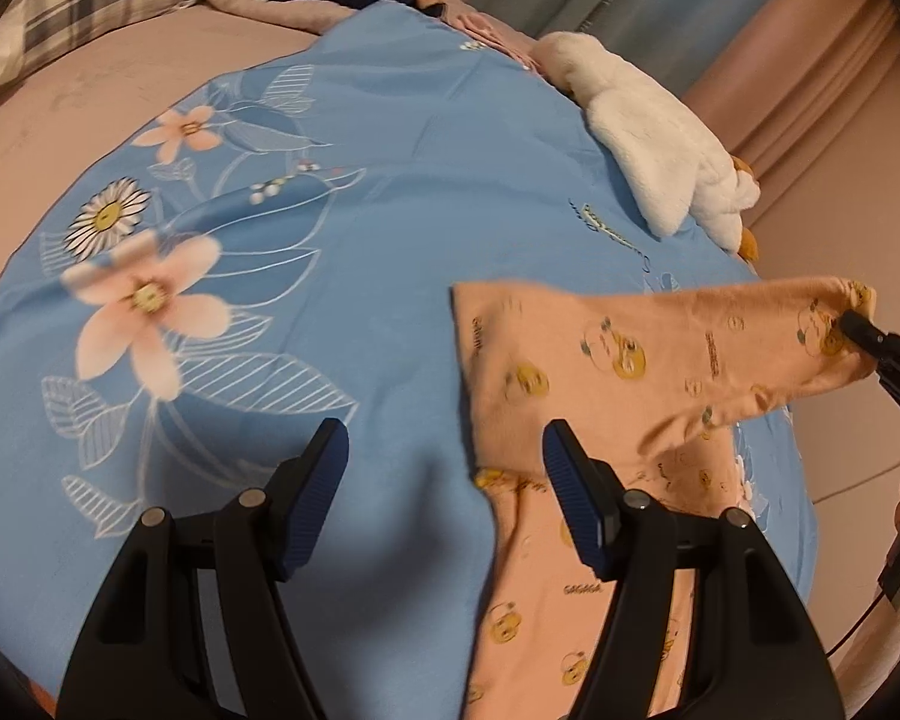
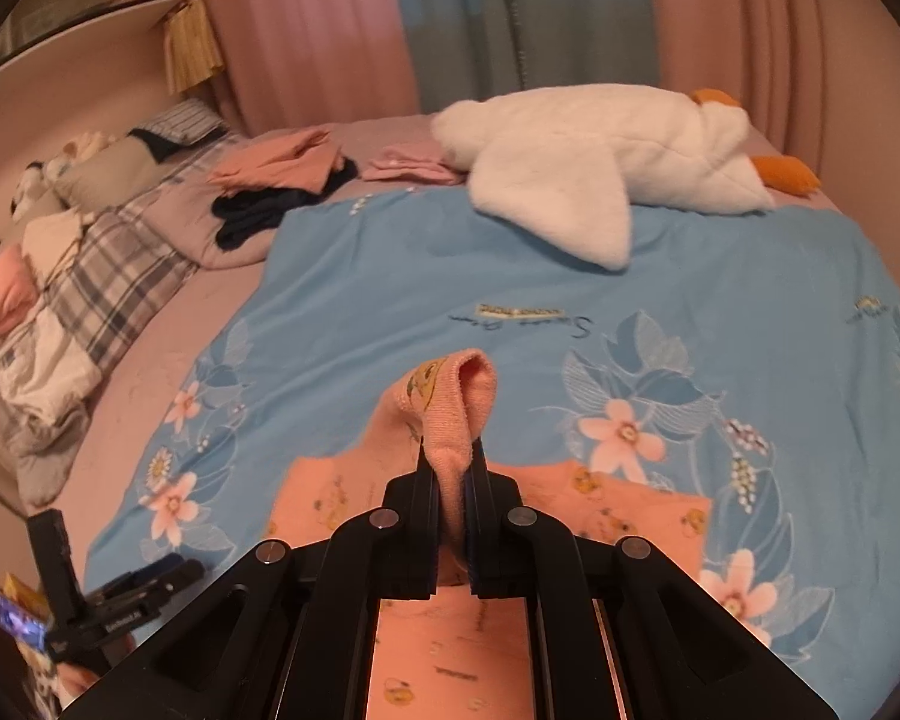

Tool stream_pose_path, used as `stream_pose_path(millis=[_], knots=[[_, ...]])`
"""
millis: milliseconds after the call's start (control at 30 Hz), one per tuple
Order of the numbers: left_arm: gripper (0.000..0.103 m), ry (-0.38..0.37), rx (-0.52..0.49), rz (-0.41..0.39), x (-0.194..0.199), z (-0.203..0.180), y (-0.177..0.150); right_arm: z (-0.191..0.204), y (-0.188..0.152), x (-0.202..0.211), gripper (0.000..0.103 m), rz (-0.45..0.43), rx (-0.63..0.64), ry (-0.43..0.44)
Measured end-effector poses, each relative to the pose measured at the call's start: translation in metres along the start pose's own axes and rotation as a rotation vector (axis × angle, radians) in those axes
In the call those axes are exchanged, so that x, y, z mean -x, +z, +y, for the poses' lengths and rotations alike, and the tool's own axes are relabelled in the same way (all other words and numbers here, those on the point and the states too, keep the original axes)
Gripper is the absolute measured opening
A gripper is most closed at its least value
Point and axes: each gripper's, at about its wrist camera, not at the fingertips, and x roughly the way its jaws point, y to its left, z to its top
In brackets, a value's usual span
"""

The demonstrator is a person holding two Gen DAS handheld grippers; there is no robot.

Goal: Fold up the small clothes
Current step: 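Fold the grasped side over the body with the right gripper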

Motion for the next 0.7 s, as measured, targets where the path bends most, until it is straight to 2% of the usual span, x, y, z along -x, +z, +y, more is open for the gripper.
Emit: stream_pose_path(millis=[167,400,467,700], knots=[[0.060,-0.003,-0.046,0.019,-0.016,-0.017,0.008,-0.026,-0.010,-0.005,0.008,0.030,-0.047,-0.040],[0.037,-0.026,-0.099,0.072,-0.046,-0.040,0.015,-0.049,-0.023,-0.011,0.008,0.054,-0.093,-0.064],[0.034,-0.014,-0.122,0.092,-0.055,-0.046,0.016,-0.055,-0.028,-0.014,0.008,0.061,-0.113,-0.064],[0.030,0.017,-0.173,0.120,-0.078,-0.059,0.018,-0.079,-0.045,-0.027,0.008,0.098,-0.176,-0.090]])
